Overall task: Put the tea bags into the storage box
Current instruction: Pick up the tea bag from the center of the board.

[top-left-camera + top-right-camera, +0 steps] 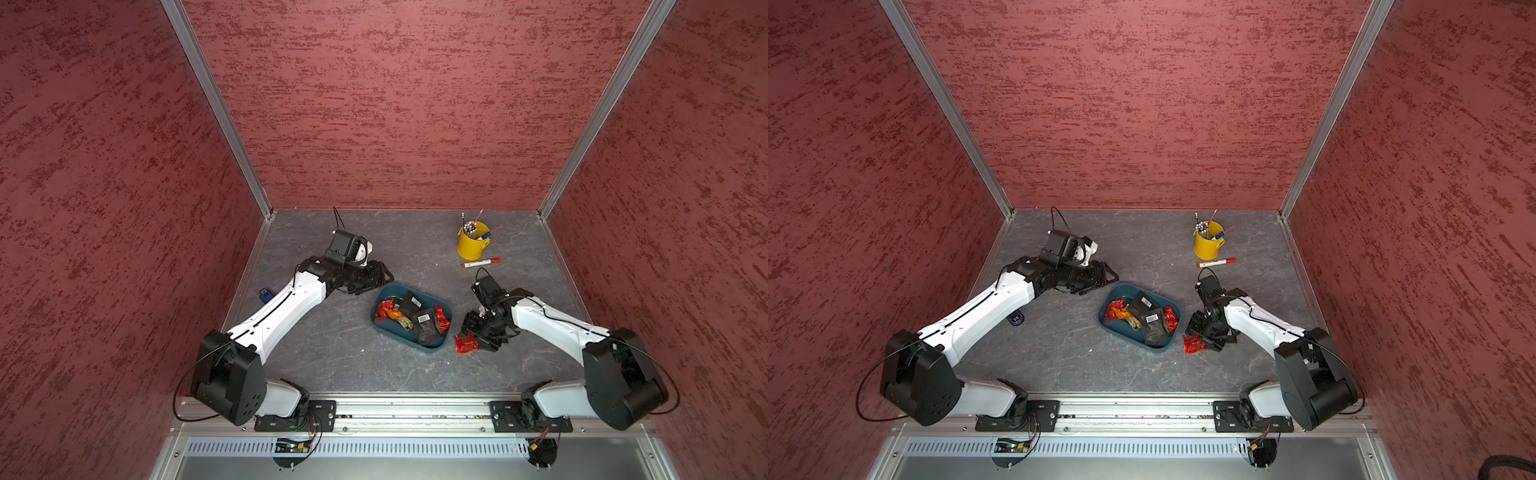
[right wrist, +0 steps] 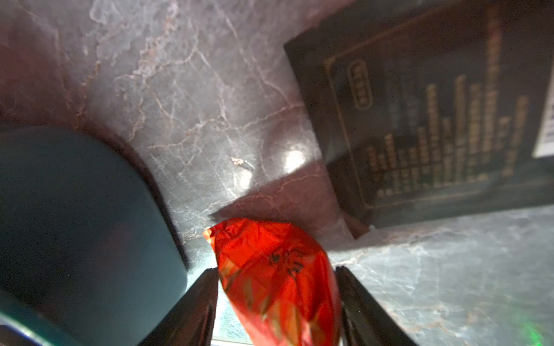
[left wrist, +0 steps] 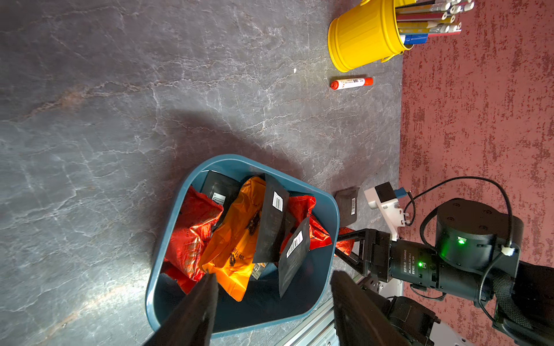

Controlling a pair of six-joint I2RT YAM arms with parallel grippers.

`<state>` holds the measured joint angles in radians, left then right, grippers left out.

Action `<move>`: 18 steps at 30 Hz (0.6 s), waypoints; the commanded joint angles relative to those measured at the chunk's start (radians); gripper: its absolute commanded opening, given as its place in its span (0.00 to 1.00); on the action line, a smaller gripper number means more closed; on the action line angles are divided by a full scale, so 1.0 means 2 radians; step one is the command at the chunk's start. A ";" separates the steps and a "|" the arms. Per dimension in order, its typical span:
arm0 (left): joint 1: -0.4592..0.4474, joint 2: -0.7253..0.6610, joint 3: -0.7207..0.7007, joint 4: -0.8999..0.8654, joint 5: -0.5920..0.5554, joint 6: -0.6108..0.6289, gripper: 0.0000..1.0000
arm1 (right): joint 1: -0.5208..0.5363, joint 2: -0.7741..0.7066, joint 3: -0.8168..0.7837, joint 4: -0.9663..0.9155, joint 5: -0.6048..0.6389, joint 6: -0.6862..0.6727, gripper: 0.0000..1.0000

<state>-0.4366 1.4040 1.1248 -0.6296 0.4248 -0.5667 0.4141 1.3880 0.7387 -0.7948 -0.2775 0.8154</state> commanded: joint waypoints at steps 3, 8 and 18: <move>0.005 -0.014 -0.008 -0.001 0.005 0.011 0.64 | 0.004 -0.004 0.006 0.004 0.007 0.002 0.59; 0.007 -0.016 -0.008 -0.001 0.007 0.012 0.64 | 0.004 -0.014 0.017 -0.017 0.020 -0.002 0.52; 0.013 -0.019 -0.006 -0.004 0.009 0.014 0.64 | 0.005 -0.073 0.064 -0.095 0.050 -0.001 0.47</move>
<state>-0.4240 1.3922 1.1175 -0.6308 0.4301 -0.5617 0.4156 1.2865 0.8078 -0.9024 -0.2264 0.8135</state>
